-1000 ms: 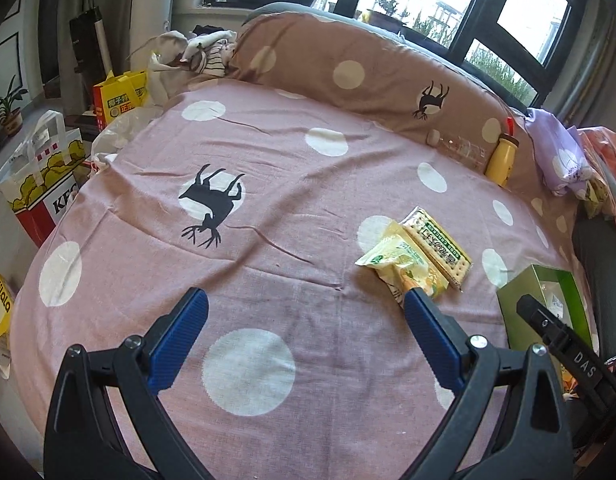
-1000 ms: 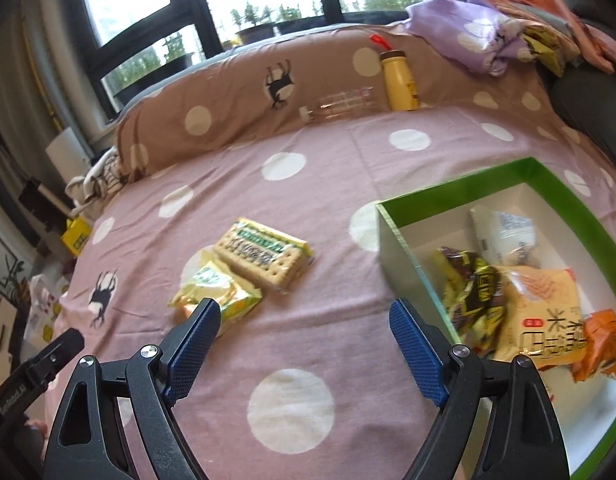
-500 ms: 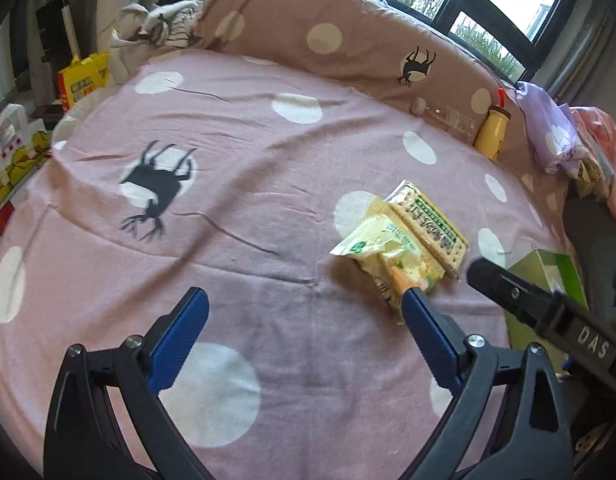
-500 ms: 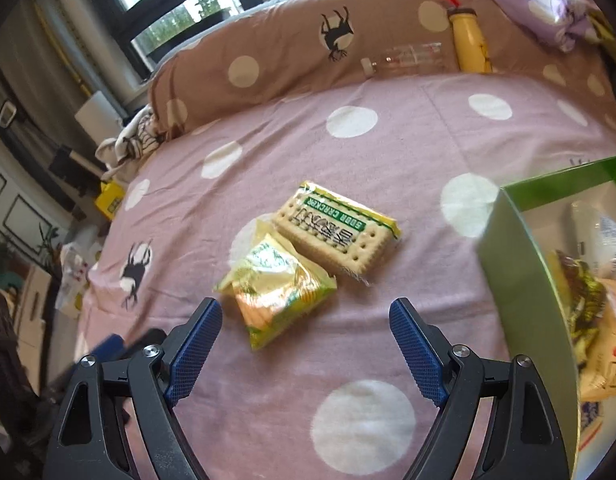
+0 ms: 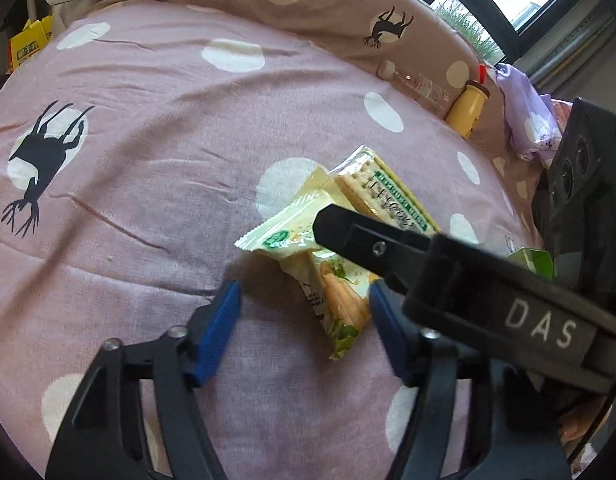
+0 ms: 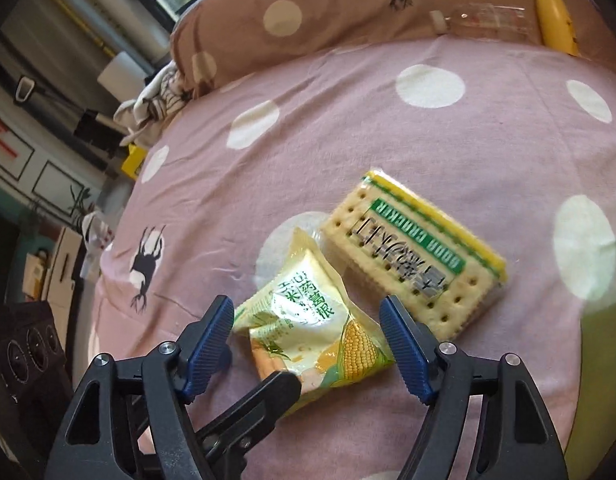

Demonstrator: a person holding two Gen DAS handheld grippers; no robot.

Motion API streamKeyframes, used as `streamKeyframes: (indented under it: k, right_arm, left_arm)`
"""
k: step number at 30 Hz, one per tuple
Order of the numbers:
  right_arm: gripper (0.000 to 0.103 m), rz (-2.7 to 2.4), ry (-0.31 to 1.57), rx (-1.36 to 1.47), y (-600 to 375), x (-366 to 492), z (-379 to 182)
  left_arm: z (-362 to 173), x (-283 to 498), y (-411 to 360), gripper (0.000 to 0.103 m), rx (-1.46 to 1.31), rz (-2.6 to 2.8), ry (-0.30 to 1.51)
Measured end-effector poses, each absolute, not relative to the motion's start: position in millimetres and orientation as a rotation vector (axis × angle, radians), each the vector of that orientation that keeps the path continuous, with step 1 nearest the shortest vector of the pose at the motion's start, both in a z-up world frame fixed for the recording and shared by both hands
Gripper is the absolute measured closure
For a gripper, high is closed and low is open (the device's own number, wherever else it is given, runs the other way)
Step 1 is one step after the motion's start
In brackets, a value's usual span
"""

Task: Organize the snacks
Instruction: 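Close the right tool on the corn snack bag and lift it, then carry the corn snack bag into the green box and open the right tool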

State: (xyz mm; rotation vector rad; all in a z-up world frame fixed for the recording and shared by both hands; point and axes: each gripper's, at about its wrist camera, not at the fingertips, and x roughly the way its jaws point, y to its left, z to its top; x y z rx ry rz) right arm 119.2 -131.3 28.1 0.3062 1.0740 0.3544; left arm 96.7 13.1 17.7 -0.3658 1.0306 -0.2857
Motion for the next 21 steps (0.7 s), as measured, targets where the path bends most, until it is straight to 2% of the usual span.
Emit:
streamKeyframes:
  k: [2, 3, 5, 6, 10, 14, 21]
  right_arm:
    - [0.026, 0.366, 1.116, 0.319, -131, 122, 19]
    - [0.026, 0.366, 1.113, 0.332, -133, 121, 16]
    - [0.04, 0.363, 1.107, 0.336, -136, 118, 17]
    - [0.044, 0.364, 1.113, 0.343, -138, 117, 17]
    - [0.056, 0.411, 1.144, 0.42, -145, 109, 12]
    - [0.062, 0.431, 1.143, 0.467, -148, 97, 13]
    - [0.063, 0.409, 1.056, 0.458, -152, 68, 41]
  left_arm:
    - [19, 96, 14, 0.057, -0.357, -0.288, 1.018]
    - [18, 96, 14, 0.061, -0.375, -0.313, 1.019]
    - [16, 96, 12, 0.073, -0.412, -0.359, 1.034]
    - [15, 95, 10, 0.075, -0.419, -0.375, 1.041]
    - [22, 87, -1, 0.075, -0.302, -0.389, 1.026]
    - [26, 79, -8, 0.078, -0.257, -0.416, 1.026]
    - [52, 55, -20, 0.078, -0.211, -0.448, 0.937]
